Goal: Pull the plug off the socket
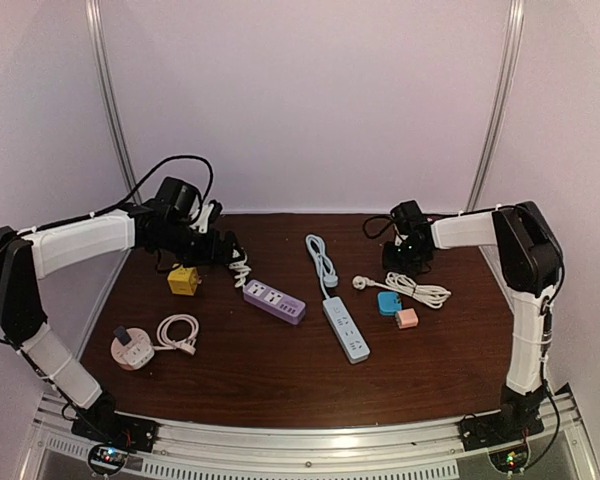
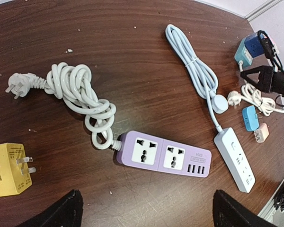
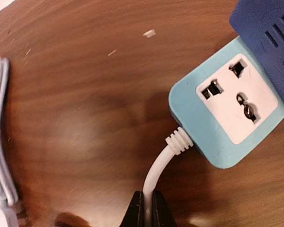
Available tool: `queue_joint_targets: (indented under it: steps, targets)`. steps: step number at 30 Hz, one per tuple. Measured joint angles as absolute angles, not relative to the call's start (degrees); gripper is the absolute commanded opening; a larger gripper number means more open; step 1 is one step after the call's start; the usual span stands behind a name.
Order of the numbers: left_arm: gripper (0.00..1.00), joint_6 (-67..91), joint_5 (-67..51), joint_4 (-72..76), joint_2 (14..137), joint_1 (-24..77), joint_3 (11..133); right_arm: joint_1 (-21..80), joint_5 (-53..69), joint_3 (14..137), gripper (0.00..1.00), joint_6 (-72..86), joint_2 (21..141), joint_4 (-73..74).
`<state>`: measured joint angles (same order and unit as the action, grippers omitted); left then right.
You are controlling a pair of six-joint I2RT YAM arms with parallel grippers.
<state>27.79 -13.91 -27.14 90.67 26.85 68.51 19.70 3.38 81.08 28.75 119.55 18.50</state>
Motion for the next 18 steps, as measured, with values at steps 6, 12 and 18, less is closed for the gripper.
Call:
queue_joint_targets:
  steps: [6, 12, 18]
  targets:
    - [0.97, 28.2, -13.6, -27.1, 92.5, 28.2, 70.7, 30.8, 5.0, 75.5, 0.00, 26.3, 115.7, 17.1]
    - [0.97, 28.5, -13.6, -27.2, 94.4, 29.6, 71.4, 38.5, 5.3, 68.3, 0.00, 24.7, 110.5, 15.1]
    - [0.97, 29.0, -13.0, -27.2, 95.7, 31.7, 72.8, 44.2, 5.5, 63.3, 0.20, 23.8, 106.8, 14.2]
